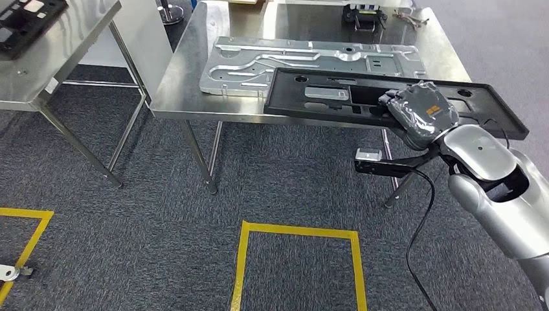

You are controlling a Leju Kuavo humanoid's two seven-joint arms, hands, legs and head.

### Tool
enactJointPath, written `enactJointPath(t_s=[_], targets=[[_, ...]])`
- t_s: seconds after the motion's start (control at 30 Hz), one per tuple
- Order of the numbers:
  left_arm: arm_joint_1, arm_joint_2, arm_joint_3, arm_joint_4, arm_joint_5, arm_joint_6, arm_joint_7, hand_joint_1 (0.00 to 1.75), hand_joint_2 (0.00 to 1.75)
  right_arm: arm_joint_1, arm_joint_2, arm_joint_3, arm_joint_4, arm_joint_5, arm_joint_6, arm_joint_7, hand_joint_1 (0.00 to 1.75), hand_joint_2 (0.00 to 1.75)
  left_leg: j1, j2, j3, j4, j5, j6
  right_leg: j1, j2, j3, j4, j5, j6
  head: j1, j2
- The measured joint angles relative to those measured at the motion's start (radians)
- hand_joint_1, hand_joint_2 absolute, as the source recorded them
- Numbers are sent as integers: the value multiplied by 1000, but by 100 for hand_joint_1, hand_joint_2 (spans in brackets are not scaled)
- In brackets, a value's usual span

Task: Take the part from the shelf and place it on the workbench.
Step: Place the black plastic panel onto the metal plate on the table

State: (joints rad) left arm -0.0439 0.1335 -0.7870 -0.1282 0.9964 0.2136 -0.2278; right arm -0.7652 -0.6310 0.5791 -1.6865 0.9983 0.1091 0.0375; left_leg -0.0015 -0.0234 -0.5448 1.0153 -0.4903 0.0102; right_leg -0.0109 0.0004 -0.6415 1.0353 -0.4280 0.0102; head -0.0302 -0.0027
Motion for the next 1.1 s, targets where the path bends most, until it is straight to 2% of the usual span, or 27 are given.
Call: enactJointPath(t_s=[0.1, 0.13, 0.2, 0.23, 0.27, 0.3, 0.33, 0.37, 0.4, 0.43, 0.53, 0.6, 0.63, 0.7, 0.73, 0.77, 0.8, 0.87, 0.9, 0.93, 0.97, 1.03, 1.1], targets=[[0, 1, 0, 0, 0, -1, 1, 0, 175, -1, 0, 2, -1, 0, 0, 2, 168, 175, 0, 1, 2, -1, -4, -4, -2, 0, 3, -3, -1, -4, 0, 0], [-1, 4, 0, -1, 0, -5, 2, 0, 175, -4, 1, 6, -2, 0, 0, 5, 168, 175, 2, 4, -28, 57, -28, -11, -4, -1, 12, -7, -6, -10, 0, 0], [0, 11, -1, -2, -2, -28, 3, 0, 175, -8, 4, 16, -4, 5, 1, 13, 168, 175, 5, 12, -118, 215, -78, -25, -7, -3, 37, -14, -22, -22, 0, 0], [2, 13, -3, -2, -6, -48, 4, 0, 175, -10, 7, 22, -5, 12, 0, 19, 168, 175, 8, 15, -168, 291, -89, -30, -7, -4, 50, -15, -33, -26, 0, 0], [4, 14, -6, -2, -12, -70, 6, 0, 175, -9, 11, 27, -3, 21, 0, 26, 168, 175, 8, 16, -184, 291, -64, -31, -6, -4, 59, -14, -40, -26, 0, 0], [6, 16, -11, -2, -20, -95, 11, 0, 175, -8, 16, 32, -1, 33, -3, 33, 168, 175, 8, 16, -179, 250, -19, -29, -6, -3, 70, -13, -49, -25, 0, 0], [7, 19, -17, -2, -29, -120, 19, 0, 175, -7, 24, 36, 4, 48, -10, 37, 168, 175, 8, 17, -159, 180, 36, -26, -6, -3, 82, -13, -58, -23, 0, 0], [8, 22, -24, -2, -37, -144, 30, 0, 175, -6, 32, 39, 12, 66, -21, 39, 168, 175, 7, 18, -137, 113, 76, -22, -5, -3, 91, -13, -67, -20, 0, 0], [7, 25, -31, -2, -44, -167, 43, 0, 175, -4, 43, 41, 24, 88, -35, 38, 168, 175, 4, 20, -116, 57, 97, -17, -3, -2, 97, -13, -73, -16, 0, 0], [7, 27, -39, -2, -50, -185, 56, 0, 175, -2, 57, 44, 39, 111, -49, 36, 168, 175, 1, 21, -104, 27, 102, -11, -2, -1, 98, -15, -76, -11, 0, 0], [4, 33, -62, -2, -68, -229, 87, 0, 175, 3, 106, 54, 82, 164, -67, 34, 168, 175, 1, 21, -90, 7, 88, 3, -1, -1, 102, -22, -82, 5, 0, 0], [3, 40, -82, -2, -88, -269, 110, 0, 175, -2, 157, 65, 114, 200, -71, 43, 168, 175, 7, 20, -73, -6, 85, 14, -2, -2, 87, 19, -104, 12, 0, 0], [3, 45, -94, -2, -100, -292, 119, 0, 175, -7, 189, 74, 135, 219, -75, 50, 168, 175, 8, 20, -66, -11, 83, 18, -3, -2, 59, 72, -125, 14, 0, 0], [2, 55, -122, -1, -126, -345, 125, 0, 175, -20, 263, 101, 188, 250, -79, 67, 168, 175, 8, 21, -56, -12, 74, 22, -3, -2, -27, 208, -167, 15, 0, 0], [2, 59, -137, -1, -140, -372, 120, 0, 175, -24, 298, 117, 212, 258, -77, 75, 168, 175, 8, 21, -51, -12, 69, 22, -4, -2, -64, 254, -171, 15, 0, 0], [4, 63, -153, 1, -155, -402, 111, 0, 175, -28, 334, 132, 232, 262, -72, 80, 168, 175, 7, 20, -44, -11, 62, 20, -4, -2, -84, 265, -154, 15, 0, 0], [7, 65, -169, 5, -170, -432, 98, 0, 175, -34, 365, 147, 247, 260, -66, 84, 168, 175, 7, 18, -36, -9, 55, 19, -4, -2, -85, 239, -118, 13, 0, 0], [20, 68, -203, 24, -207, -502, 52, 0, 175, -57, 423, 172, 274, 249, -58, 83, 168, 175, 7, 15, -19, -4, 36, 12, -3, -1, -45, 117, -26, 6, 0, 0], [28, 70, -220, 36, -225, -536, 25, 0, 175, -72, 447, 184, 289, 240, -57, 80, 168, 175, 5, 14, -13, 0, 27, 6, -1, 0, -23, 59, 1, 1, 0, 0], [38, 73, -237, 49, -241, -566, 1, 0, 175, -86, 470, 196, 305, 232, -59, 76, 168, 175, 4, 13, -10, 2, 21, 1, 1, 1, -8, 22, 11, -5, 0, 0], [48, 77, -250, 59, -253, -586, -16, 0, 175, -96, 491, 208, 322, 224, -62, 72, 168, 175, 4, 12, -8, 1, 16, -6, 4, 2, -1, 9, 6, -11, 0, 0], [67, 85, -267, 73, -272, -604, -30, 0, 175, -108, 528, 228, 356, 209, -72, 62, 168, 175, 6, 12, -3, -2, 9, -18, 6, 4, 8, 0, -2, -22, 0, 0], [80, 90, -274, 82, -285, -609, -28, 0, 175, -116, 557, 243, 388, 198, -82, 56, 168, 175, 9, 14, -12, 29, -10, -31, 2, 2, 22, -9, -9, -34, 0, 0]])
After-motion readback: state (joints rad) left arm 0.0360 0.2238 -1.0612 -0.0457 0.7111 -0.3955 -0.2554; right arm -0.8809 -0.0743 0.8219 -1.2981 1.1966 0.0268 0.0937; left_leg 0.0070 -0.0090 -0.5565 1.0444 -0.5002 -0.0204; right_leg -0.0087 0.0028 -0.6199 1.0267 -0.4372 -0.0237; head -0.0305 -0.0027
